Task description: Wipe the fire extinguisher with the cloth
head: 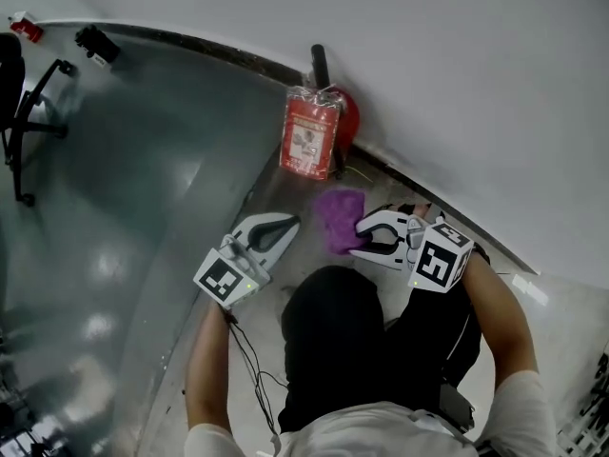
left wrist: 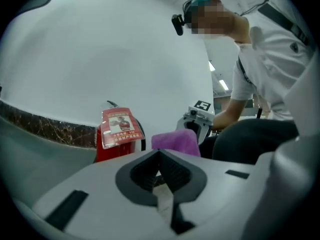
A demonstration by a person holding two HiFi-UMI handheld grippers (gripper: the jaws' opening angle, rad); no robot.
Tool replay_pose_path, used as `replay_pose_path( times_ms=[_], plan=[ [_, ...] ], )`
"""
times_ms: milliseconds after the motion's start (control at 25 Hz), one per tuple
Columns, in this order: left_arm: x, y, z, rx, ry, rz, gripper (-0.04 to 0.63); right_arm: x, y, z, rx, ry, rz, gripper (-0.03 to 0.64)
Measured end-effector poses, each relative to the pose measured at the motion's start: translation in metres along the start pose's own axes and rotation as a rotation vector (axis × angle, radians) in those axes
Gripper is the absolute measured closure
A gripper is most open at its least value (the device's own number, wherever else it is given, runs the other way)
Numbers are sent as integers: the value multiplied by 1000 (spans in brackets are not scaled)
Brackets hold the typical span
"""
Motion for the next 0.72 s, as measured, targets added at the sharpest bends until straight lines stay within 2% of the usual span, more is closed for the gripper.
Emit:
replay_pose_path(
  times_ms=[80, 160, 240, 320, 400, 480, 720],
  plan=[
    [-6, 5, 0, -59, 11, -26, 586, -1, 3, -5, 3, -36, -32, 561],
    [-12, 4, 3, -158, 35, -42, 491, -2, 8, -8, 6, -81, -71, 561],
    [-18, 4, 7, -268, 73, -86, 436, -5, 14, -11, 9, -120, -110, 561],
    [-23, 10, 13, -384, 128, -194, 406, -11, 18, -13, 19, -152, -150, 561],
    [-27, 20, 19, -534, 194, -306, 389, -17, 19, -15, 38, -172, -178, 561],
    [-32, 22, 24, -637, 242, -357, 383, -22, 18, -14, 51, -183, -187, 561],
    [-40, 18, 26, -691, 276, -367, 382, -32, 16, -15, 74, -204, -207, 561]
  ],
)
Point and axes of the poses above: the fingertips, and each gripper's own axes: x backward along the fingers, z to its right, y out of its underside, the point moved 6 cm from there along x, backward along the fingers, and after that the axes turned 4 degrees about z, right-handed, at the moved point
